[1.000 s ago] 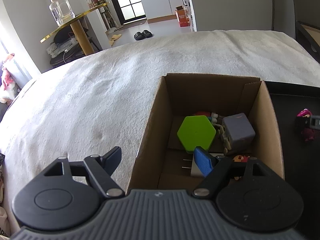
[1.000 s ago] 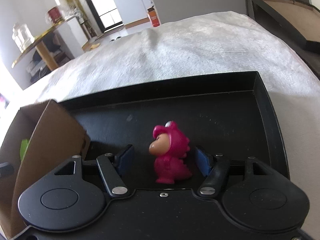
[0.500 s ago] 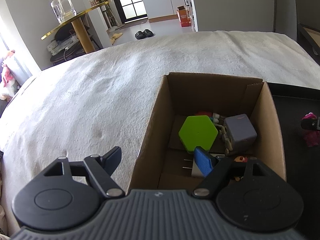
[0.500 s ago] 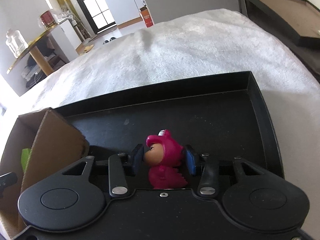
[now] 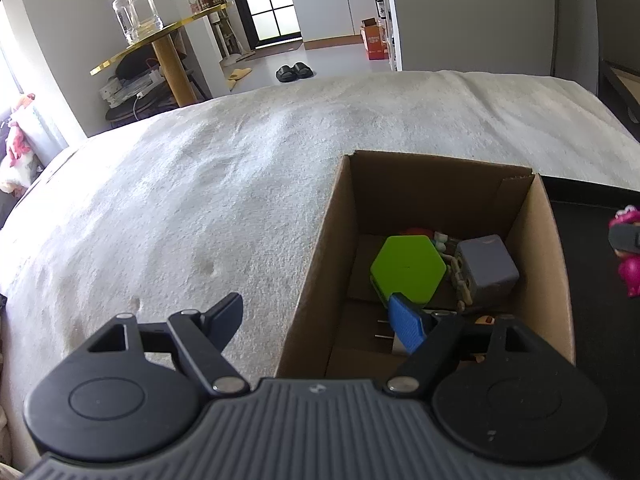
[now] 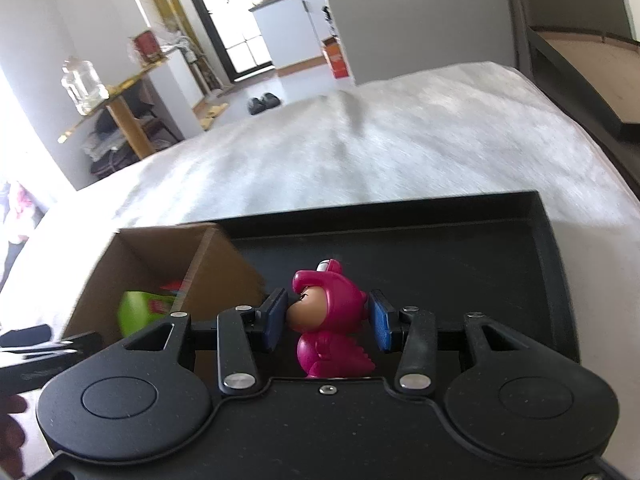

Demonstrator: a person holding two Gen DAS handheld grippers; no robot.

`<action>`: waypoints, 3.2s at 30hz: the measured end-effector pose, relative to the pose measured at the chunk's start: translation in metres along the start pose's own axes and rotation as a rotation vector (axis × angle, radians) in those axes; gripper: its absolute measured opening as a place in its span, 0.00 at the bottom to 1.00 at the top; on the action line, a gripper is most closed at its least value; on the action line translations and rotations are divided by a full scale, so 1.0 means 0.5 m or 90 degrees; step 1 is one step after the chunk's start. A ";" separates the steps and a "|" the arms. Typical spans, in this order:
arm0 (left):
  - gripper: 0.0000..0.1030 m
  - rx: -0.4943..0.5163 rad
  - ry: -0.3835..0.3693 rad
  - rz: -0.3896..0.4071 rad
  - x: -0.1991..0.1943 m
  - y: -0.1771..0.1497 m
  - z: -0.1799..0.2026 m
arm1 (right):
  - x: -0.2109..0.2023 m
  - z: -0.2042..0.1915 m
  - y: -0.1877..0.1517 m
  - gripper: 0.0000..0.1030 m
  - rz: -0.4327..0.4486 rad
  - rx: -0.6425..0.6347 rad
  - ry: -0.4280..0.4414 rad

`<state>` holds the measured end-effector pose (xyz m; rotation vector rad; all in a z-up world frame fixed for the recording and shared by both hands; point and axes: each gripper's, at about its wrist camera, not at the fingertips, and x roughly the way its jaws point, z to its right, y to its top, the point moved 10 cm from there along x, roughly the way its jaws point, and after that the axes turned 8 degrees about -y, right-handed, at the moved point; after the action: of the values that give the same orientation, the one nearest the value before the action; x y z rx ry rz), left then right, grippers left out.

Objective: Organize rigid objects

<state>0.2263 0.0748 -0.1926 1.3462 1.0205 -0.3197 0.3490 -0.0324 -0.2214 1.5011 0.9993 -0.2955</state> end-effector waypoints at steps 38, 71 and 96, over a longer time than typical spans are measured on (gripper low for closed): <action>0.14 -0.070 -0.107 0.018 0.007 -0.028 -0.048 | 0.002 -0.286 -0.040 0.42 -0.048 -0.116 0.116; 0.58 -0.042 -0.152 -0.005 -0.064 0.004 -0.050 | -0.103 -0.201 -0.038 0.66 -0.061 -0.064 0.067; 0.88 0.050 -0.244 0.025 -0.244 0.053 -0.021 | -0.286 -0.078 0.006 0.95 0.008 -0.033 0.015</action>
<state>0.1733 0.0484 -0.0823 1.3096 0.6660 -0.5696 0.2525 -0.0549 -0.1112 1.4661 1.0091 -0.2415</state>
